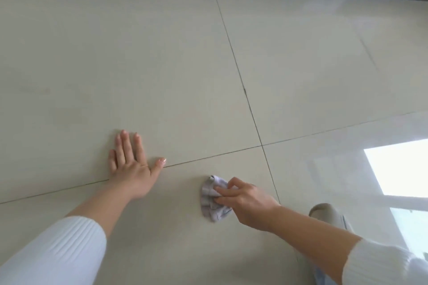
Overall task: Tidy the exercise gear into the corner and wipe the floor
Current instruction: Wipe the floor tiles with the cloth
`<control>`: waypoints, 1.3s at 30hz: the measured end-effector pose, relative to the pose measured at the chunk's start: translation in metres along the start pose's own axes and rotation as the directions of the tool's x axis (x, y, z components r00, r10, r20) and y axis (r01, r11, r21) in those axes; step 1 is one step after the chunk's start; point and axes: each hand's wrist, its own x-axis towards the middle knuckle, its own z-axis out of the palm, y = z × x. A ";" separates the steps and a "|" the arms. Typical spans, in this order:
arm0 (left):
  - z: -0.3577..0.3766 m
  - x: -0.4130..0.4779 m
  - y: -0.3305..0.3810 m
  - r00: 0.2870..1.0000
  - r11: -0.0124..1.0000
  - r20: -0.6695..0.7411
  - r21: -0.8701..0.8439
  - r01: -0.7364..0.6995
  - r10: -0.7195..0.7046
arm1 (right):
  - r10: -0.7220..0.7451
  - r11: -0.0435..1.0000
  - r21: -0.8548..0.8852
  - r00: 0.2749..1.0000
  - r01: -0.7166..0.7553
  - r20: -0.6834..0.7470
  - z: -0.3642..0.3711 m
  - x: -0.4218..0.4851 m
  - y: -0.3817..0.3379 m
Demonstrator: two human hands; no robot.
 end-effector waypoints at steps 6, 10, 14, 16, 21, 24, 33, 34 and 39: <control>0.004 0.002 -0.004 0.999 1.000 -0.032 -0.007 -0.020 0.020 | 0.241 0.955 -0.138 0.960 -0.261 -0.145 -0.030 0.007 0.057; 0.013 0.006 -0.008 0.995 1.000 -0.092 -0.009 -0.028 0.027 | 0.719 0.671 0.000 0.650 -0.742 -0.245 -0.032 0.054 0.110; 0.017 0.009 -0.011 0.991 1.000 -0.128 0.021 -0.019 0.022 | 0.762 0.644 0.192 0.596 -0.741 -0.255 -0.034 0.109 0.124; 0.019 0.010 -0.012 0.989 0.999 -0.142 0.030 -0.023 0.027 | 0.701 0.714 0.280 0.651 -0.642 -0.291 -0.029 0.125 0.114; 0.023 0.005 -0.028 0.962 0.992 -0.241 0.027 -0.125 0.128 | 0.322 0.933 0.267 0.895 -0.243 -0.310 0.009 0.112 0.025; 0.029 -0.009 -0.046 0.942 0.990 -0.302 0.050 -0.135 0.143 | 0.098 0.972 0.233 0.959 -0.035 -0.266 0.031 0.078 -0.027; 0.047 -0.042 -0.052 0.949 0.987 -0.269 -0.040 0.157 -0.162 | -0.253 0.965 -0.108 0.959 0.240 -0.126 0.020 0.054 0.016; 0.048 -0.045 -0.055 0.950 0.985 -0.259 -0.035 0.169 -0.172 | -0.105 0.989 -0.121 0.977 0.083 -0.187 0.010 0.062 0.037; 0.043 -0.054 -0.064 0.965 0.991 -0.228 -0.011 0.134 -0.133 | 0.646 0.755 0.081 0.720 -0.650 -0.254 -0.030 0.103 0.114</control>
